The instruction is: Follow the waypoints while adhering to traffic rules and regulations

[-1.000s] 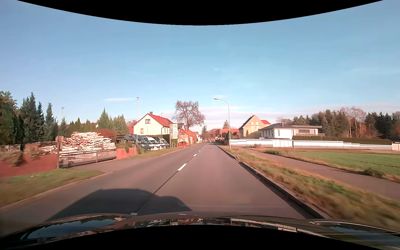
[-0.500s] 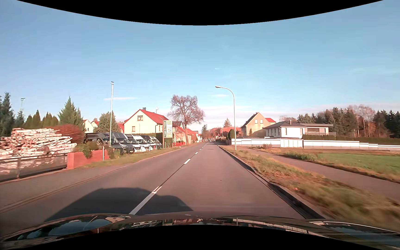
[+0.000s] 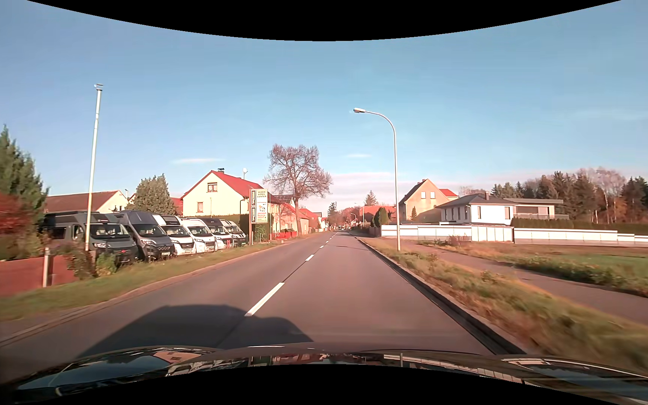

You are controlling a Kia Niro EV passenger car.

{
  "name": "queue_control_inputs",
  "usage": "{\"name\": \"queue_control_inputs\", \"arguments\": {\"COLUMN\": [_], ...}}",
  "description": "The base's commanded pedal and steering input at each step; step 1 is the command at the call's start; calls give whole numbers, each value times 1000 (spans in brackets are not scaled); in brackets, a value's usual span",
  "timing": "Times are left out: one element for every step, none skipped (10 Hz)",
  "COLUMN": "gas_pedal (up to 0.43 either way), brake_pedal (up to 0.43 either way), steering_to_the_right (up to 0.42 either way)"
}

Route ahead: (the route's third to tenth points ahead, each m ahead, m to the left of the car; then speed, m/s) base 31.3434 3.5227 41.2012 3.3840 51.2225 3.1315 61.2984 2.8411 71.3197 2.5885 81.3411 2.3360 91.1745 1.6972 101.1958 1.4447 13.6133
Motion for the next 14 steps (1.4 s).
{"name": "queue_control_inputs", "arguments": {"gas_pedal": [110,110,110,110,110,110,110,110,110,110,110,110,110,110], "brake_pedal": [0,0,0,0,0,0,0,0,0,0,0,0,0,0], "steering_to_the_right": [-4,-4,-3,-1,0,0,0,0,0,0,0,0,0,0]}}
